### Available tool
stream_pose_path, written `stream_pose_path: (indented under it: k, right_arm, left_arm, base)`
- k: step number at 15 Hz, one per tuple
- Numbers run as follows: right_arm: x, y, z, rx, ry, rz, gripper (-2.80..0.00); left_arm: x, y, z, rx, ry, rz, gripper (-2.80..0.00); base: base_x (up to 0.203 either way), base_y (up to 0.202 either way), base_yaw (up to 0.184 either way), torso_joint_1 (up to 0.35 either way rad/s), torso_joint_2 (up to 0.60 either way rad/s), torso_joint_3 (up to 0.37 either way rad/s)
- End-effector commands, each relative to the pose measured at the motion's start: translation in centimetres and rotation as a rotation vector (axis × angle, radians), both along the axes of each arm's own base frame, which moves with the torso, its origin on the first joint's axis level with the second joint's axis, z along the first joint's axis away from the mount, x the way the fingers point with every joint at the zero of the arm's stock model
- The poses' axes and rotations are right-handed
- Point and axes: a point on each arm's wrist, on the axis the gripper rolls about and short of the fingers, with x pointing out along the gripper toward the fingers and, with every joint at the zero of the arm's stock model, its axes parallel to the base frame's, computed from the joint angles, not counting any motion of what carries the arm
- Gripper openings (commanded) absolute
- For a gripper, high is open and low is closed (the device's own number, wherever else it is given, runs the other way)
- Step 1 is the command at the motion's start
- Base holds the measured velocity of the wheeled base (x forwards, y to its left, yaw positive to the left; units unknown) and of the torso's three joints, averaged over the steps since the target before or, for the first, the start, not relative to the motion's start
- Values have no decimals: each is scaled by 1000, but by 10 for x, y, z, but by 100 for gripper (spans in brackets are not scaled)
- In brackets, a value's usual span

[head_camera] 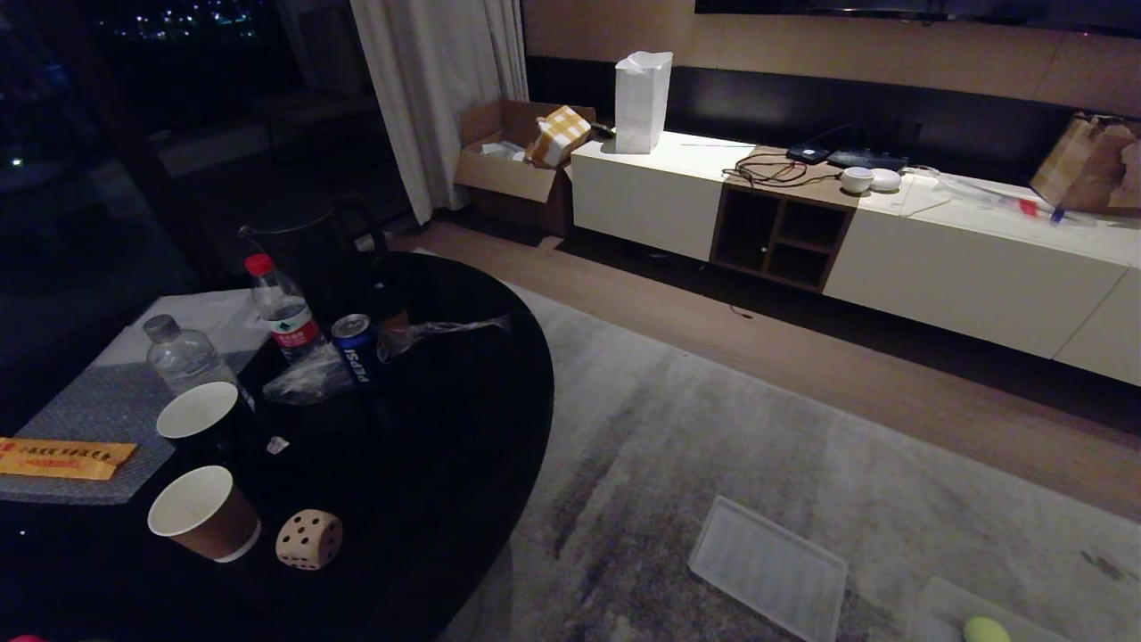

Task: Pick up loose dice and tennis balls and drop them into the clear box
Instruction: Put the toys in the box

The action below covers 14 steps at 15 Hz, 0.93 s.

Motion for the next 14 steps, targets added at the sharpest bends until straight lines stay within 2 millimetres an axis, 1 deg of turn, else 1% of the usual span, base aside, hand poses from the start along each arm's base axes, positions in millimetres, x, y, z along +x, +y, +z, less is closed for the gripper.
stream_pose_path:
  k: [1, 11, 12, 14]
  right_arm:
    - [1, 0, -3, 1, 12, -1, -280]
    - [1, 0, -3, 1, 13, -1, -280]
    - [1, 0, -3, 1, 13, -1, -280]
    - [1, 0, -3, 1, 13, -1, -280]
  left_arm:
    - [0, 0, 0, 0, 3, 2, -280]
    - [0, 0, 0, 5, 3, -1, -280]
    - [0, 0, 0, 3, 3, 1, -280]
    - [0, 0, 0, 5, 3, -2, -280]
  base:
    - [0, -189, -2, 3, -2, 2]
    - [0, -180, -2, 2, 3, 1]
    - [0, -123, -1, 5, 4, 1]
    - [0, 0, 0, 0, 0, 0]
